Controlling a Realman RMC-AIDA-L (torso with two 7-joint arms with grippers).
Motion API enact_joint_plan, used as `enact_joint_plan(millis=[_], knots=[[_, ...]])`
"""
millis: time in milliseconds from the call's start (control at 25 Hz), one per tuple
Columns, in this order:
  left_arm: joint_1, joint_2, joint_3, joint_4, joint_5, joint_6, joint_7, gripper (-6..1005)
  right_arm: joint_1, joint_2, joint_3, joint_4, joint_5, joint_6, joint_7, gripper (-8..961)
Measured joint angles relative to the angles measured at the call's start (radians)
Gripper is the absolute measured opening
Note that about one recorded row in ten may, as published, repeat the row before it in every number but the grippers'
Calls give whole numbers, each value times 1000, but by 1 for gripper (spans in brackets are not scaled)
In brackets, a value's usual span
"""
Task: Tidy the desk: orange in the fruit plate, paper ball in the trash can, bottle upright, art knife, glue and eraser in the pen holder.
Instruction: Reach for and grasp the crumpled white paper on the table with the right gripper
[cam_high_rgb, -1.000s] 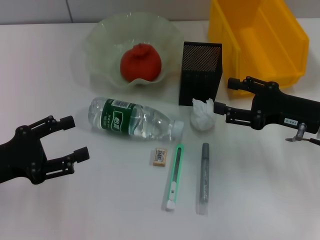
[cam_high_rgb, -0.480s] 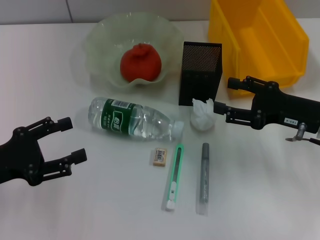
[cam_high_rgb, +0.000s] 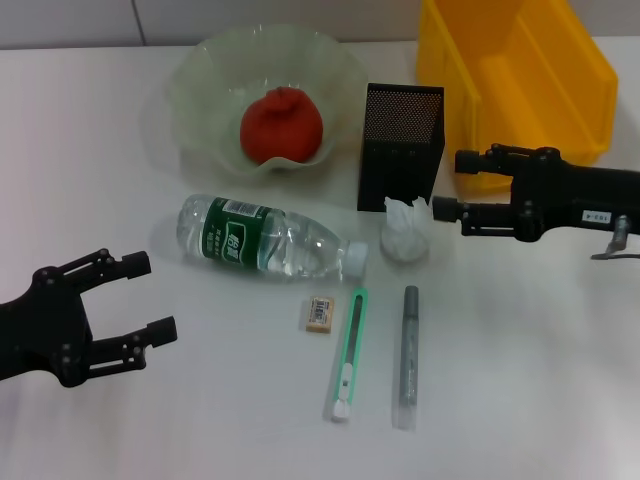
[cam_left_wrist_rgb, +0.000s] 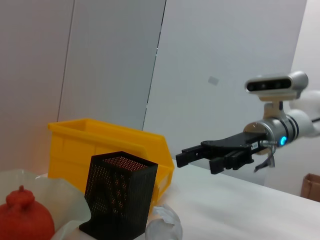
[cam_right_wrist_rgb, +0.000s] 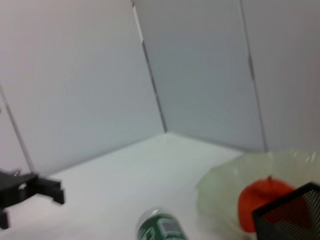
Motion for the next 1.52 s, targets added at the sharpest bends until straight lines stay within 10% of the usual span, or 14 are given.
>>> enact_joint_plan(millis=[240,560,1040,1520], knots=[[0,-2,1,1,0,1,6,857,70,-14,-45,-256,-207,-138,304,766],[2,-3,0,1,0,15,6,856,233,-39,-60,-290,-425,-216,465,765],[0,-7,0,1,0,18,4,856,327,2,-337,-340,-568,-70,619,763],[-4,-6,-2,1,-2,19,-3,857,318,9,-392,-348,-573,-9,634,762]])
